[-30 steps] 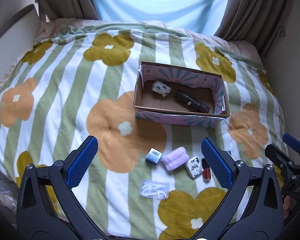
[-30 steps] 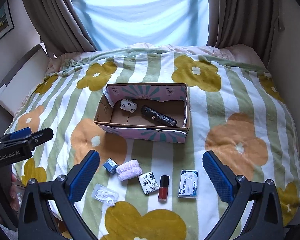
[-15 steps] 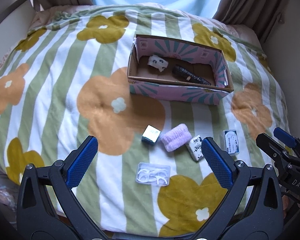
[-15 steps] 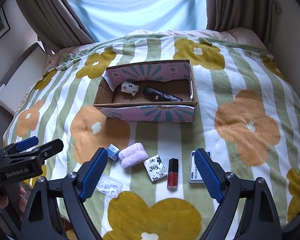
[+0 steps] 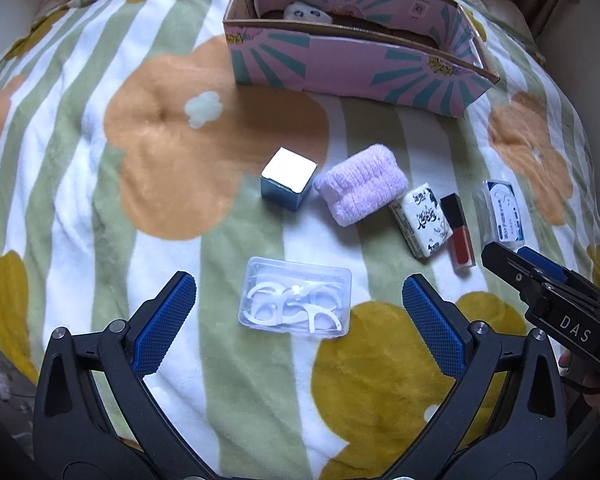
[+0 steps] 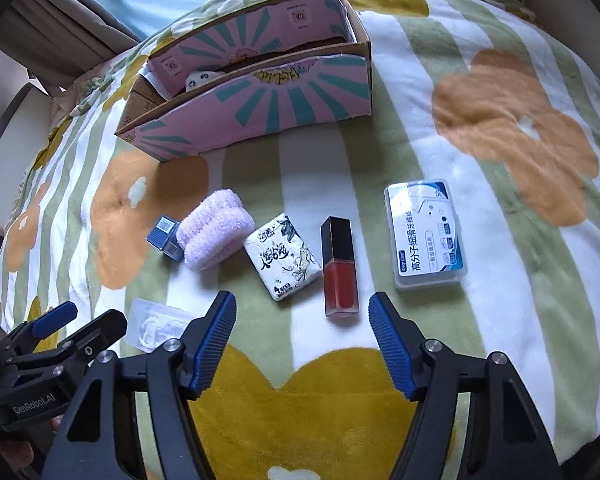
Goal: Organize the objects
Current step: 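Grasp the clear floss-pick case with the left tool while the right tool grasps the red lipstick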
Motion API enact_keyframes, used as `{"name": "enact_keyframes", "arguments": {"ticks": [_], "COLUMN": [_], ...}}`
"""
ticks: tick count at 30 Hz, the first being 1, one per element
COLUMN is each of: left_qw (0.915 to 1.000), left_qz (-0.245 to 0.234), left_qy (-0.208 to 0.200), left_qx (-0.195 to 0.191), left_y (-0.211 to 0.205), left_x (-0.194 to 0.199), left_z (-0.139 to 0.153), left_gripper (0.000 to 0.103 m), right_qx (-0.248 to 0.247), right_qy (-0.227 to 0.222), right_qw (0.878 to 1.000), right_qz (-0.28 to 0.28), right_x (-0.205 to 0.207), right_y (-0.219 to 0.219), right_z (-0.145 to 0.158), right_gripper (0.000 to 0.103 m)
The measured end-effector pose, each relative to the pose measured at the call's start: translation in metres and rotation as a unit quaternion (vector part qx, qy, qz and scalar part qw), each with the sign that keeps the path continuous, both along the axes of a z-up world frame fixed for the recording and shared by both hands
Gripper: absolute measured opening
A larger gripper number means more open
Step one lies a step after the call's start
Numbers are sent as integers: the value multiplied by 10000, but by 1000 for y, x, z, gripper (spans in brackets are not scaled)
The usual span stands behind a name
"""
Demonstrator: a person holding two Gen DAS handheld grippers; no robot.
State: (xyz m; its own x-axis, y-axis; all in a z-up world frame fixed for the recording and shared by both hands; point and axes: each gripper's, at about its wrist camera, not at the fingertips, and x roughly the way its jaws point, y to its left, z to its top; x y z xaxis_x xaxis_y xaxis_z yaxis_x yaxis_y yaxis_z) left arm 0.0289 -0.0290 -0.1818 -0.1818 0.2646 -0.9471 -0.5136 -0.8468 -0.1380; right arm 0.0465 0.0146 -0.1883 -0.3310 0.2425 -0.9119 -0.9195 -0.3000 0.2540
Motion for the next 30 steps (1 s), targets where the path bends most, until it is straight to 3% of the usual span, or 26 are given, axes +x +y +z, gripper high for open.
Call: {"name": "enact_keyframes", "arguments": {"ticks": [12,22,30], "left_qw": [9997,9990,9990], "left_qz": [-114,-187,-168], "left_qy": [-104,59,109], "left_qx": [-199,-405,-406], "left_y": [10,18,23], "left_x": [9,13,10], "left_z": [-48,-61,-64], "left_gripper": [100,88,80], "right_qx": [-74,-37,-78], "right_qy": [89,18,90], "right_qw": [9996,9997,9993], "right_qz": [-264,-235,-350], "right_x": [1,6,8], "right_y": [7,20,30], "right_z": [-46,-60,-69], "right_gripper": [49,36,36]}}
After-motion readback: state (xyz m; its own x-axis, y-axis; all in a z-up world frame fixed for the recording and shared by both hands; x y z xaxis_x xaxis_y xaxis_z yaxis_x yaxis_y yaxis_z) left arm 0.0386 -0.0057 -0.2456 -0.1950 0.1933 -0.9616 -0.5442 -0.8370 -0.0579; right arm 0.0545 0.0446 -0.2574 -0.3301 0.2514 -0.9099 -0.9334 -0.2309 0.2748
